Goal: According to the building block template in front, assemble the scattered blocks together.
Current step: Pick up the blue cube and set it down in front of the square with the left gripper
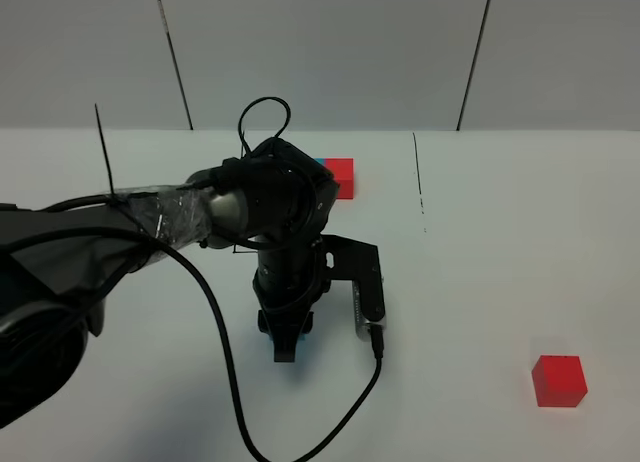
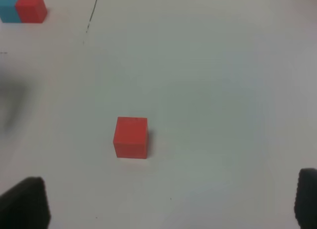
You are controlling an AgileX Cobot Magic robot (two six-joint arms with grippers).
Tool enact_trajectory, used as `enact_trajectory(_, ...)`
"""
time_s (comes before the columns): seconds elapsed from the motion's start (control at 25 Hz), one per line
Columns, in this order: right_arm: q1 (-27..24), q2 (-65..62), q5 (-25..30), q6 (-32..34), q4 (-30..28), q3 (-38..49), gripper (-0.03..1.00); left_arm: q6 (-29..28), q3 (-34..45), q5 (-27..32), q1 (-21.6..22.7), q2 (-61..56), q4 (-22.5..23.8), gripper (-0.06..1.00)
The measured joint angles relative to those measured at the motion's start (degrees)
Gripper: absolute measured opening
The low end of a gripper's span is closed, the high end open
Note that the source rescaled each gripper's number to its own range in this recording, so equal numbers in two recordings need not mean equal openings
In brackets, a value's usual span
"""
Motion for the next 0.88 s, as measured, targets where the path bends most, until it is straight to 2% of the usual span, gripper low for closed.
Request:
enact_trajectory(0.44, 0.0, 0.0, 0.0, 0.0, 0.0, 0.0, 1.0, 1.1, -8.1, 1.3, 0.0, 3.1, -0.1, 0.01)
enact_trajectory(0.6, 0.0, 0.0, 0.0, 0.0, 0.0, 0.0, 1.0, 1.1, -11.3, 2.9, 0.0, 5.4, -2.3, 0.01)
enact_trajectory(0.88, 0.0, 0.0, 0.0, 0.0, 0.0, 0.0, 1.0, 2.2, -11.9, 3.2, 0.0, 7.5, -3.8, 0.01)
